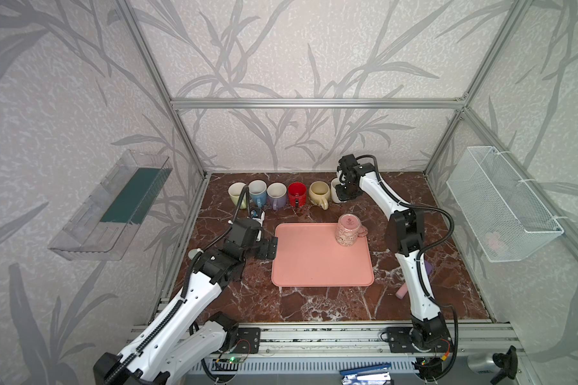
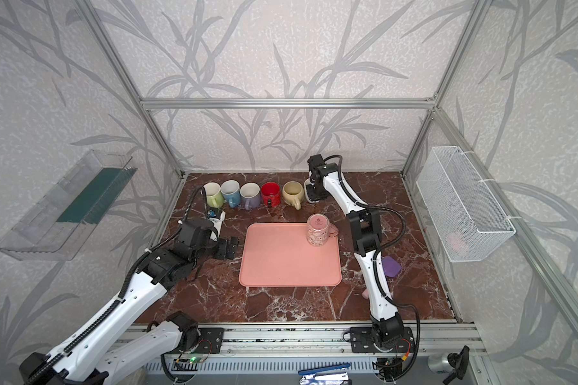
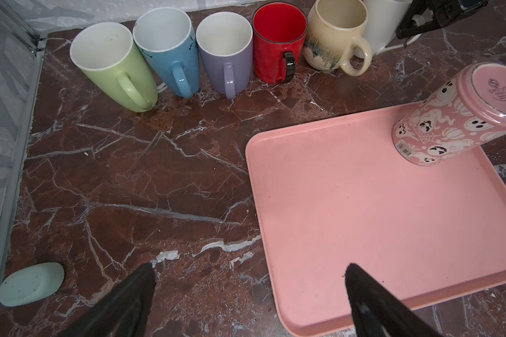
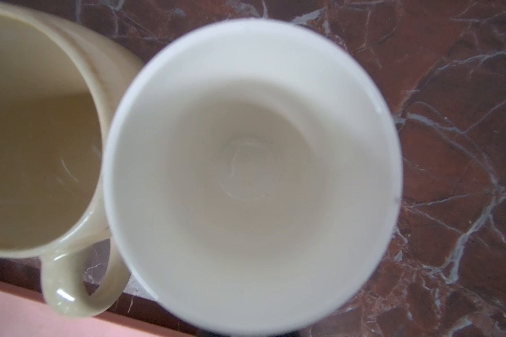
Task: Turn the mug right side up
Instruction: Place the mug at the top-center of the table.
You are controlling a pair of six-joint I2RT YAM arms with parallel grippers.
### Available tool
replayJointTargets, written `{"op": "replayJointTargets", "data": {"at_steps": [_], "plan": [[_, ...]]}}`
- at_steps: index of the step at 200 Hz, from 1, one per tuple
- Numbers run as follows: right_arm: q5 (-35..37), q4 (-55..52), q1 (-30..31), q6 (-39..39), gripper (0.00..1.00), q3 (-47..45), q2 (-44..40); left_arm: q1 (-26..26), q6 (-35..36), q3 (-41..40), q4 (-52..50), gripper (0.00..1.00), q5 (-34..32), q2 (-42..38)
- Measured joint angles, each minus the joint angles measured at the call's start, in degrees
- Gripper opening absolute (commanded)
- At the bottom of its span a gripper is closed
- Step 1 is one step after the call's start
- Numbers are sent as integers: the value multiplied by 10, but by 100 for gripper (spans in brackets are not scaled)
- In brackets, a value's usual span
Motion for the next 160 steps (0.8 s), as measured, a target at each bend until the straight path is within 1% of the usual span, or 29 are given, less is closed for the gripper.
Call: {"op": "replayJointTargets", "data": {"at_steps": [17,69,84,120,160], "plan": [[-2,0,0,2,13,0,0,0,0,0,0,99,0,0],[-6,13,0,2,40,-13,0,0,0,0,0,99,0,0],[-7,15,0,3,46,-21,0,0,0,0,0,99,0,0],[-8,21,0,4,58,-47,-8,0,0,0,0,99,0,-3],[-8,35,1,4,67,-101,-52,0,0,-1,0,99,0,-10]]}}
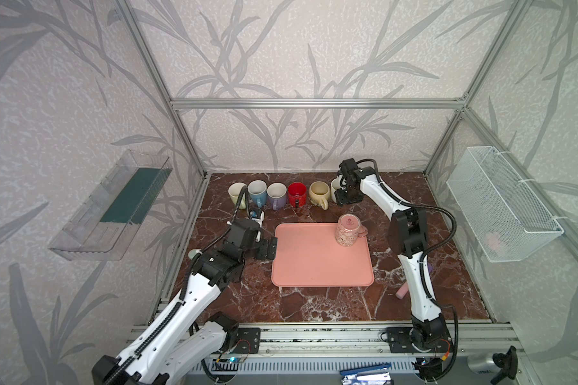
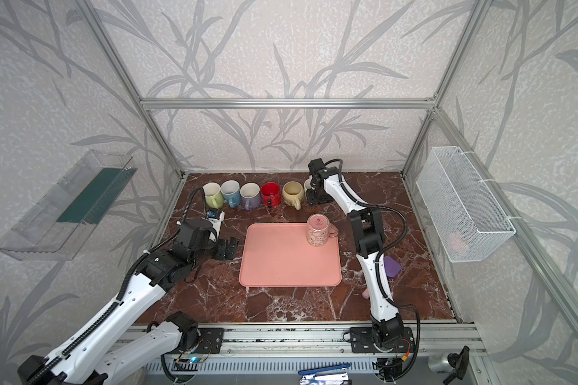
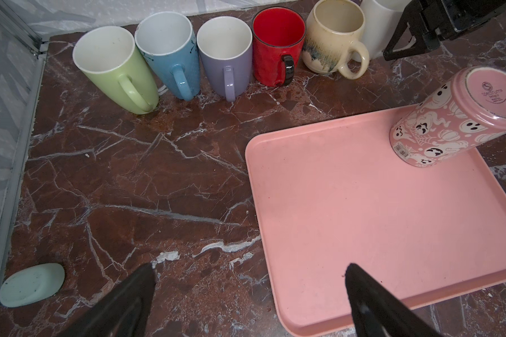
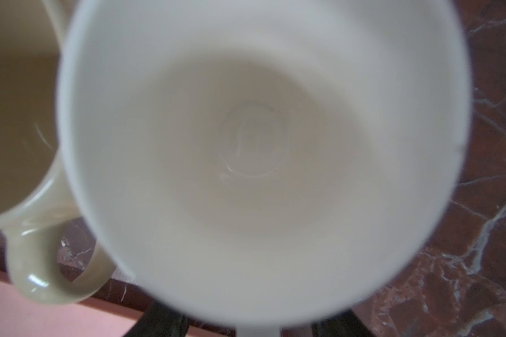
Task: Turn the mug right side up
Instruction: Place the mug at the top-center of the table, then rotate the mug on the tray.
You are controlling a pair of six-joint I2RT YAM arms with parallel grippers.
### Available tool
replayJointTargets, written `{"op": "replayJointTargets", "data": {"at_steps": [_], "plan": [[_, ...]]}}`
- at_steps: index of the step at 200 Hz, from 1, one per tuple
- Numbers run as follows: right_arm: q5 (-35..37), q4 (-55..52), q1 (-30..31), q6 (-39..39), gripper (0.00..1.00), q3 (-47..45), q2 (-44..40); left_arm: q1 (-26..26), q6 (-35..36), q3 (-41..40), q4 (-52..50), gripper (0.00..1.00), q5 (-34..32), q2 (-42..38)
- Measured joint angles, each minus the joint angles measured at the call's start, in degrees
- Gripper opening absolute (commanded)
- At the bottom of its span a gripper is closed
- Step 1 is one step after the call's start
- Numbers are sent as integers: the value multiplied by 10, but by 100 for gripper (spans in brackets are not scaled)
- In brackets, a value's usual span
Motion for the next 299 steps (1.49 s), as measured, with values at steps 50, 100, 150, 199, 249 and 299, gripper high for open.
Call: {"op": "replayJointTargets", "data": {"at_steps": [50,100,150,199,249,299], "plan": [[1,36,0,1,69,-99,-108,0,0,0,0,99,0,-11],[3,80,-2,14,69,-223,-223,0,0,0,0,99,2,-14],[12,127,-18,35,65,-358,-330,-1,0,0,0,99,10,-25],[21,150,-38,50,62,-441,-373,-7,0,0,-1,99,13,-26],[9,160,-60,61,62,-497,-385,-15,0,0,-3,99,13,-24],[-13,174,-56,62,62,-507,-385,-15,0,0,-4,99,12,-25]]}}
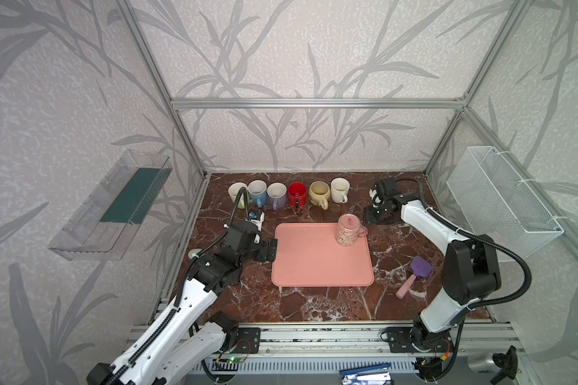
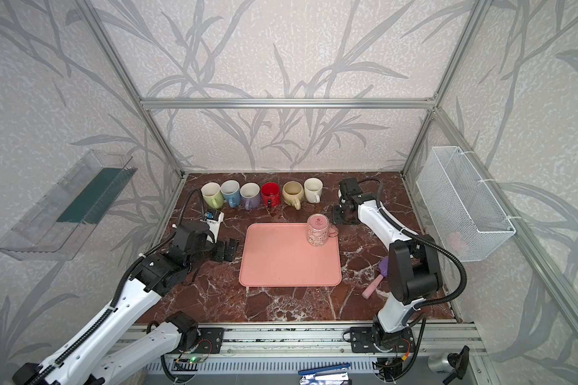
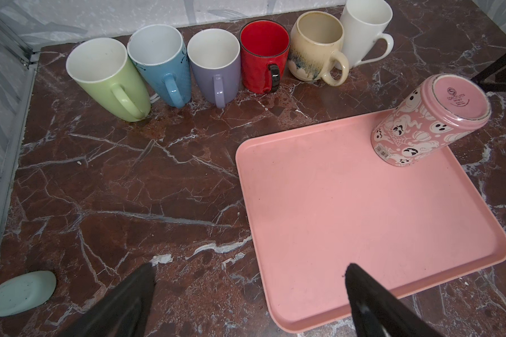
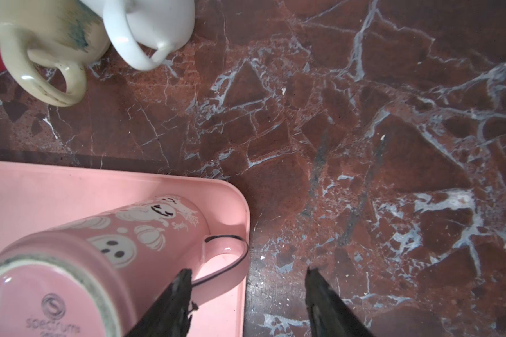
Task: Turn the mug right side up
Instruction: Rotate the mug on the tray.
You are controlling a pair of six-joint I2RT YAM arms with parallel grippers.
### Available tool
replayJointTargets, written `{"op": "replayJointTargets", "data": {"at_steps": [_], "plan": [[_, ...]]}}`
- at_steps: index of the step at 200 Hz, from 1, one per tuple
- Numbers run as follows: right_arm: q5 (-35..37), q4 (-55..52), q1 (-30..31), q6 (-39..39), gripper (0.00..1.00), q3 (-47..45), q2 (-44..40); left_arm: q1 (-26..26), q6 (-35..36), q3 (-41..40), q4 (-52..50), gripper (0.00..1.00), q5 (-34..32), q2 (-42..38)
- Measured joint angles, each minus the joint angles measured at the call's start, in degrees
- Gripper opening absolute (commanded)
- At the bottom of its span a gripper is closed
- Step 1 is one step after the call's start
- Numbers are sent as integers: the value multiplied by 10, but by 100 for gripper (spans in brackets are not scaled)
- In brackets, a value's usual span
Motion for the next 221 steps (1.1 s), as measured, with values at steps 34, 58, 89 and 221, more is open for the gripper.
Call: {"op": "replayJointTargets", "data": {"at_steps": [34,58,89,221], "plan": [[-7,4,9,0,62,-2,7,0,0,0,0,99,0,-1],[-6,12,16,0,62,-10,13,-1,0,0,0,99,0,-1],[-6,14,37,0,62,-23,13,-2,0,0,0,99,0,-2],[0,23,129,7,62,-108,-52,-2,1,0,0,99,0,-2]]}}
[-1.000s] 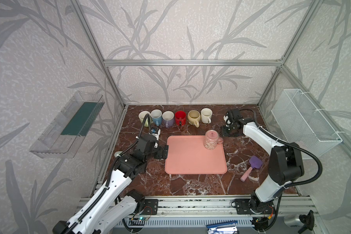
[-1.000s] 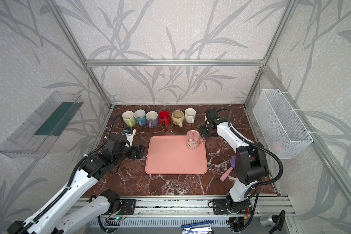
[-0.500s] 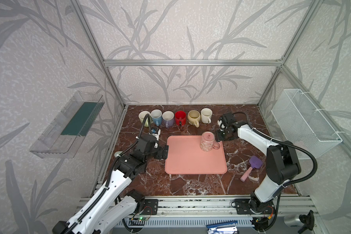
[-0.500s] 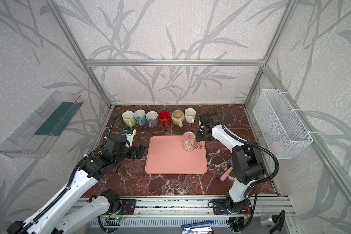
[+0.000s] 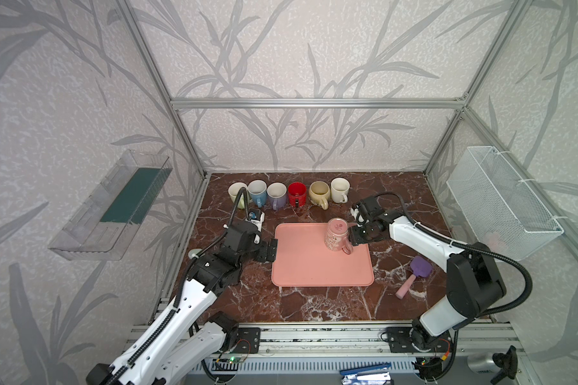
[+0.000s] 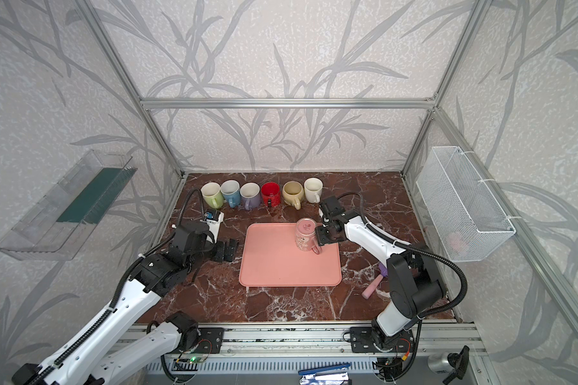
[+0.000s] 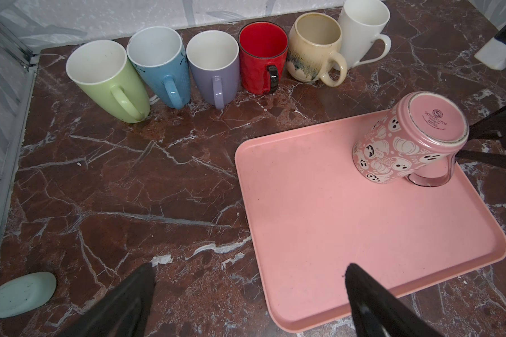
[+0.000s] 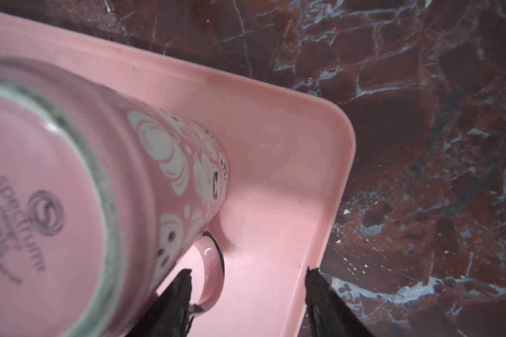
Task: Turn the mug right side up
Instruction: Rotate the mug on the tray.
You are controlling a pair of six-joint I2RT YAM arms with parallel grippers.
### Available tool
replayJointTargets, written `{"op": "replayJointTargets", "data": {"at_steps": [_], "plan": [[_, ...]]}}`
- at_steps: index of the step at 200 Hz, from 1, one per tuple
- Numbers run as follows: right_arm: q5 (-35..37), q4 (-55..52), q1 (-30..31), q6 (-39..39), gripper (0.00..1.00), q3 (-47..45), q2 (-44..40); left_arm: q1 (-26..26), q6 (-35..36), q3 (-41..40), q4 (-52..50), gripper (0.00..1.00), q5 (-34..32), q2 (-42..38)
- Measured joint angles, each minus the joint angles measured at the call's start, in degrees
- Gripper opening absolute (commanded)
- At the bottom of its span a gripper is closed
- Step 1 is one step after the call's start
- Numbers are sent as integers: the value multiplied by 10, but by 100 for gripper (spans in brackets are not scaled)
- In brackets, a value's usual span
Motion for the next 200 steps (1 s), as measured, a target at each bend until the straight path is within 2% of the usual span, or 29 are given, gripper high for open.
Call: {"op": "replayJointTargets", "data": {"at_steps": [88,161,200], "plan": [[9,8,76,20,61,-13,-2,-1,0,0,0,99,1,5],[3,39,98,54,58,-42,-20,-3,0,0,0,99,6,17],[-1,80,133,82,55,-50,-20,-6,0,0,-10,97,7,31]]}}
